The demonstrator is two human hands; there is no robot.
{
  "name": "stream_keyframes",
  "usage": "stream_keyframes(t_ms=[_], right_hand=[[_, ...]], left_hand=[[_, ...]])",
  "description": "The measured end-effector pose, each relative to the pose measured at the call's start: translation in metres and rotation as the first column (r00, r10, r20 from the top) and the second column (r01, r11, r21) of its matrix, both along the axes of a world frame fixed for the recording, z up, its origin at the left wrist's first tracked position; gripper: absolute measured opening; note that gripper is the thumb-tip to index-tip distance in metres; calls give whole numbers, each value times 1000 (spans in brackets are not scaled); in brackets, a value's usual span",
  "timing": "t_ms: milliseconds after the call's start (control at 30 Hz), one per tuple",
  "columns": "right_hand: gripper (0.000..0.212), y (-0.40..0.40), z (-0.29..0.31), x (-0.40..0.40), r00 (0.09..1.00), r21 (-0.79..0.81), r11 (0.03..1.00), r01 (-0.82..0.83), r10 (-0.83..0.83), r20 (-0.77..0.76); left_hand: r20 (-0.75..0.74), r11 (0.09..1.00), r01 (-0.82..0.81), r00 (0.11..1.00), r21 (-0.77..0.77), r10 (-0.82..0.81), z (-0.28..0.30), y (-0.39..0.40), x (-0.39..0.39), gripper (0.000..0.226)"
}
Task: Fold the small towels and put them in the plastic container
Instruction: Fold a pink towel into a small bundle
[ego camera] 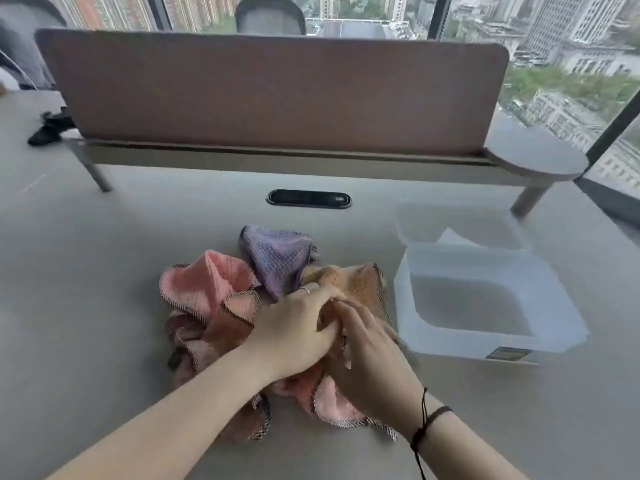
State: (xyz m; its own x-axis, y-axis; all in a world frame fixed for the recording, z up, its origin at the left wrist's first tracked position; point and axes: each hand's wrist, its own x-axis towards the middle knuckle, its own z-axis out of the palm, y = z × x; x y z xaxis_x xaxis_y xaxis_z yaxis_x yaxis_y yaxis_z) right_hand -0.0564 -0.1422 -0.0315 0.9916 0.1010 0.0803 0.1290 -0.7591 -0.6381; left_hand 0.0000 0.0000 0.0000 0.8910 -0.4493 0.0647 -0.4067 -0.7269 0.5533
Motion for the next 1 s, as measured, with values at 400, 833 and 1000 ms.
stream_keyframes(t_ms=[400, 833, 1000], right_hand=[[33, -27, -54, -21, 945, -116, 993, 19, 20, 326], [56, -42, -36, -49, 951, -46, 982, -184, 189, 245], [34, -43, -47, -45, 955, -136, 981, -136, 167, 246]], left_hand=[[271, 953, 216, 950, -213, -155, -57, 13, -32, 32], [173, 990, 90, 982, -108, -71, -60, 22, -40, 9], [69, 947, 55, 997, -316, -34, -57, 21, -40, 15]])
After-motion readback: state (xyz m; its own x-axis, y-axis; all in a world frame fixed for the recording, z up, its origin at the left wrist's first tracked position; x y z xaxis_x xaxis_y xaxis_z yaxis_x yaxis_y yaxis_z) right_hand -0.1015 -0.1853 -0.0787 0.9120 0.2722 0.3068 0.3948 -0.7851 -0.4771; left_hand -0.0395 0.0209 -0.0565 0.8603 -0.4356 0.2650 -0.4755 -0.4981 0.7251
